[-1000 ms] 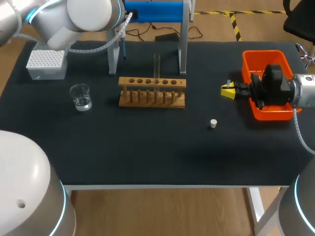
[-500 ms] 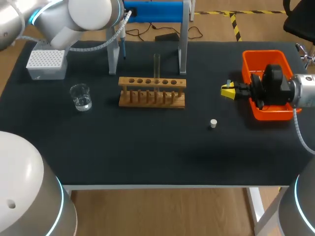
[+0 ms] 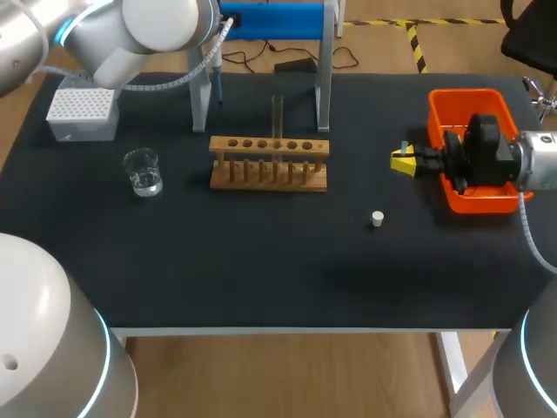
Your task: Invert the test tube, pick up the pipette, mount the tip to pipette, aspirate from beaker and dispense into the tube, eject the tip, return the pipette, and cap with the stopper.
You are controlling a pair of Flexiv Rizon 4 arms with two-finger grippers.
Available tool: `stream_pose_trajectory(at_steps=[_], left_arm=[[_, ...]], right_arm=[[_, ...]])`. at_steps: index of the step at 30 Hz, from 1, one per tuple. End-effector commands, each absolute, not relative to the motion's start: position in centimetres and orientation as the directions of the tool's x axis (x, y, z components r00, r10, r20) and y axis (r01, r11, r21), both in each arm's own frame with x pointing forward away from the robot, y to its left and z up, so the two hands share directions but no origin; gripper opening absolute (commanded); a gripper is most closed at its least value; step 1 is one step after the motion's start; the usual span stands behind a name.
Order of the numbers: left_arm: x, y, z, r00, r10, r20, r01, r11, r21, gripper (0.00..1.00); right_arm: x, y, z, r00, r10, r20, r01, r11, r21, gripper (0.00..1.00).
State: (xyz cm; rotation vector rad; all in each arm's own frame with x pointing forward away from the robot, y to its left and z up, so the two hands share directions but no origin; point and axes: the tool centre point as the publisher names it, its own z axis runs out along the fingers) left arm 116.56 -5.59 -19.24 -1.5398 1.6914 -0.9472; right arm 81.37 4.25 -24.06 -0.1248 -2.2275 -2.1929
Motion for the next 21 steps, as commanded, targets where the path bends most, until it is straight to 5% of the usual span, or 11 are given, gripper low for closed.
stream_pose_trajectory(at_steps=[1,9,21], left_arm=[[116.9,-5.6,-19.3,-0.101,-0.995,0.006,-0.527,0.048,-0.848,0.83],[116.9,-5.6,-19.5,-0.096,-0.995,0.012,-0.529,0.041,-0.848,0.7],[117.1,-5.8,-20.4,-0.093,-0.995,0.031,-0.537,0.024,-0.843,0.69]], right_arm=[[81.3,4.3,-24.1,-0.997,0.05,0.064,0.065,0.015,0.998,0.0],[81.3,4.3,-24.1,-0.997,0.05,0.064,0.065,0.015,0.998,0.0],[81.3,4.3,-24.1,-0.997,0.05,0.064,0.065,0.015,0.998,0.0]])
